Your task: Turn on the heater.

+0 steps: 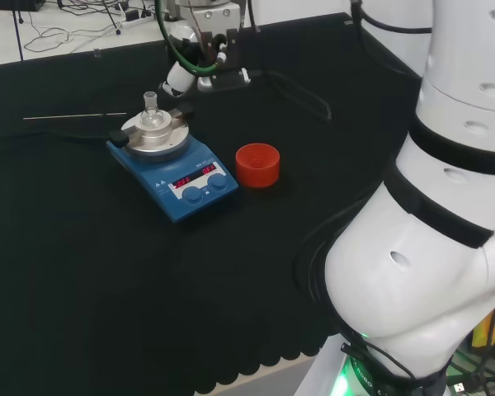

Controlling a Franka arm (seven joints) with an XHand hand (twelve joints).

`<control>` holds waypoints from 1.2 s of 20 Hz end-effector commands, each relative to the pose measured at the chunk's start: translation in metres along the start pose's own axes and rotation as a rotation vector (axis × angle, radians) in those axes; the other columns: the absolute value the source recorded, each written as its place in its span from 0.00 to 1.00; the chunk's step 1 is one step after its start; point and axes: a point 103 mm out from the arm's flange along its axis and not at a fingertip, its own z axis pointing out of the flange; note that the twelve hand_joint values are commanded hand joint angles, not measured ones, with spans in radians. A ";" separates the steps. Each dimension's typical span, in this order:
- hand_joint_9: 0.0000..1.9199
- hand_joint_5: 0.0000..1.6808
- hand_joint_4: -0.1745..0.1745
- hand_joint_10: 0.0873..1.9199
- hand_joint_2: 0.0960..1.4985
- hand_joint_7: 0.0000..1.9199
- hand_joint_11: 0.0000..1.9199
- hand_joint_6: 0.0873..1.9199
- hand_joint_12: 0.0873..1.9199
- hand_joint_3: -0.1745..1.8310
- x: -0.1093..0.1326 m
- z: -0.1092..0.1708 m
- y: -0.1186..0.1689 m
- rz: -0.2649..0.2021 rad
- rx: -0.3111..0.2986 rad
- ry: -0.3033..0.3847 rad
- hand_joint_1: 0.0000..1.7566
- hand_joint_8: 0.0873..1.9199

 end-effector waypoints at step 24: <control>0.65 0.26 0.29 0.31 0.36 0.55 0.47 0.09 0.57 0.45 -0.022 0.063 -0.123 0.096 0.178 0.036 0.56 0.48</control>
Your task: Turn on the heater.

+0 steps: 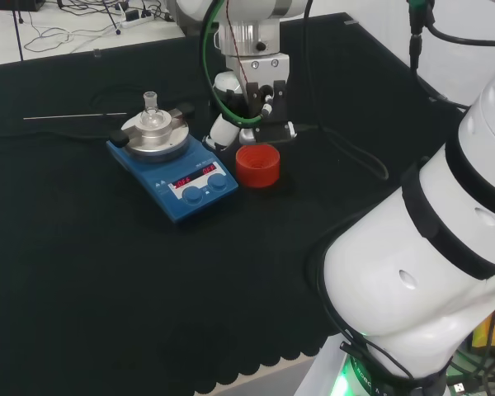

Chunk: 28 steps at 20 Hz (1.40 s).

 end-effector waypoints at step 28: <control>0.88 0.20 0.39 0.58 0.40 0.79 0.83 0.02 0.55 0.49 0.004 0.018 -0.003 -0.014 0.179 -0.103 0.75 0.73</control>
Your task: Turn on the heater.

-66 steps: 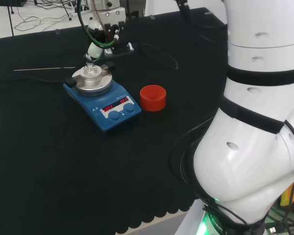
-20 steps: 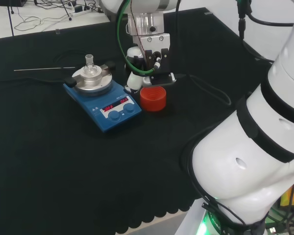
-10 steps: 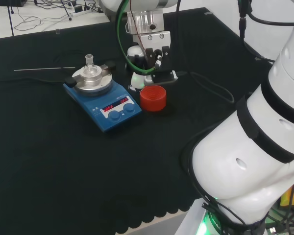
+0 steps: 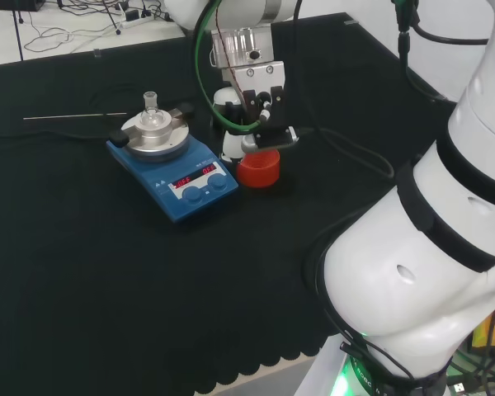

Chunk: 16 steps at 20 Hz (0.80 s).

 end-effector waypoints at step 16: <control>0.92 0.20 0.44 0.72 0.29 0.84 0.81 0.00 0.73 0.70 0.019 0.016 0.010 -0.035 0.185 -0.058 0.83 0.83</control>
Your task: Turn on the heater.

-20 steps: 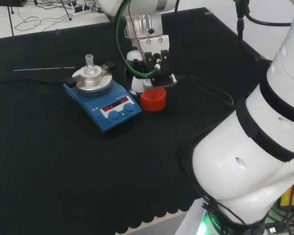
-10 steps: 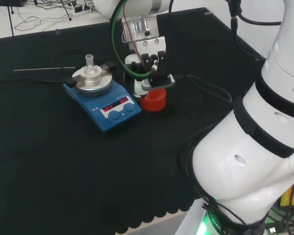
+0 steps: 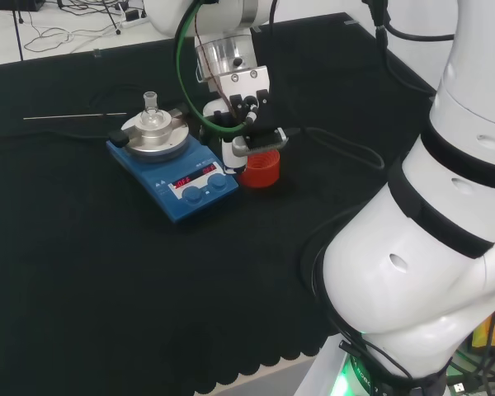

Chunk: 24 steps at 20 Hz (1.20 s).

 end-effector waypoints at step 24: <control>0.92 0.21 0.45 0.72 0.29 0.85 0.81 0.00 0.73 0.72 0.035 0.041 0.032 -0.053 0.193 -0.057 0.82 0.83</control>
